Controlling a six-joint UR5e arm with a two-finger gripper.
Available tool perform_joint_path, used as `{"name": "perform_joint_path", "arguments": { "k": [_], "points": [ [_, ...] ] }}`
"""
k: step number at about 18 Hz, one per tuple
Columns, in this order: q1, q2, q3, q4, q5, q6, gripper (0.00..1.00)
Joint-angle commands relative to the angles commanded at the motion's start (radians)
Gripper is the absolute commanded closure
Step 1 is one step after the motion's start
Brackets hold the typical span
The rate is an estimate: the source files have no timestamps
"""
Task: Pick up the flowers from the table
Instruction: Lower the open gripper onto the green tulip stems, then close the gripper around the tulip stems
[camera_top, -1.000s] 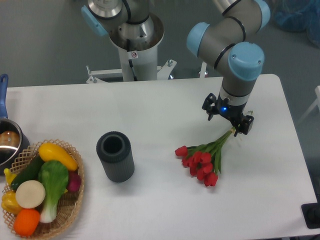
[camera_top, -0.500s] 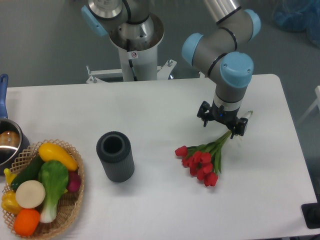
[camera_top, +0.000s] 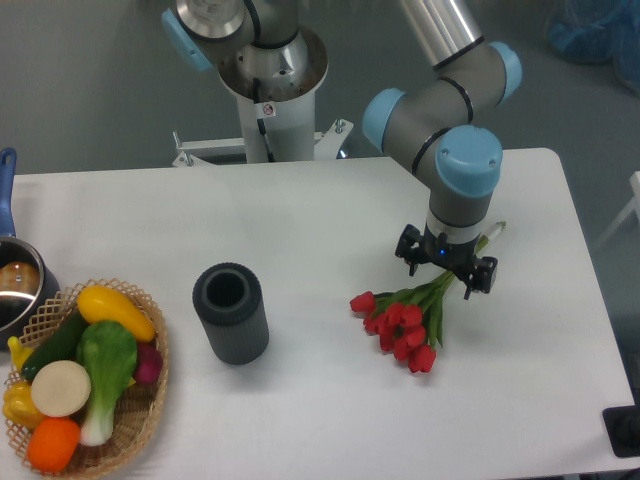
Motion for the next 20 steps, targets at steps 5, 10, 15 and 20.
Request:
{"name": "perform_joint_path", "arguments": {
  "k": [5, 10, 15, 20],
  "points": [
    [-0.003, -0.018, -0.018, -0.003, 0.002, 0.020, 0.01],
    [-0.008, -0.014, -0.044, -0.003, 0.002, 0.022, 0.01],
    [-0.009, -0.020, -0.046, -0.003, 0.002, 0.019, 0.08],
    [-0.011, -0.020, -0.049, -0.003, 0.003, 0.008, 0.66]
  ]
}}
